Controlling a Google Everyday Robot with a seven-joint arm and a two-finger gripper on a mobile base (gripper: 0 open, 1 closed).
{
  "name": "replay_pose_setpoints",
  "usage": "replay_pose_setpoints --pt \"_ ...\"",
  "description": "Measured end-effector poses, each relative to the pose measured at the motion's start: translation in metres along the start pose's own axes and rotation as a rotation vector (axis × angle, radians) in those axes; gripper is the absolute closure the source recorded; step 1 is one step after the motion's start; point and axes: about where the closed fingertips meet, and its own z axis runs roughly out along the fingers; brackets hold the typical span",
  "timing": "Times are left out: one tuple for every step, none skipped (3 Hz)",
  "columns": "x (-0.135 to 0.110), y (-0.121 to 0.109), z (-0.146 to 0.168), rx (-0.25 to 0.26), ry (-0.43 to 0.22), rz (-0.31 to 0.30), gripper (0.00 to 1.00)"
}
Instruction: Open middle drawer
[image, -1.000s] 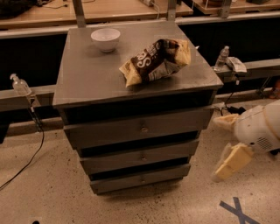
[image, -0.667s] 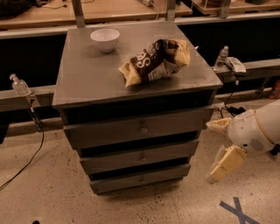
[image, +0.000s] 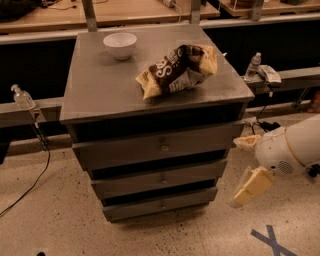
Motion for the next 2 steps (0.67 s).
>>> replay_pose_setpoints --pt "0.027 -0.016 0.048 0.057 -0.032 -0.034 0.0" --pt "0.055 -0.036 0.099 0.096 -0.024 -0.073 0.0"
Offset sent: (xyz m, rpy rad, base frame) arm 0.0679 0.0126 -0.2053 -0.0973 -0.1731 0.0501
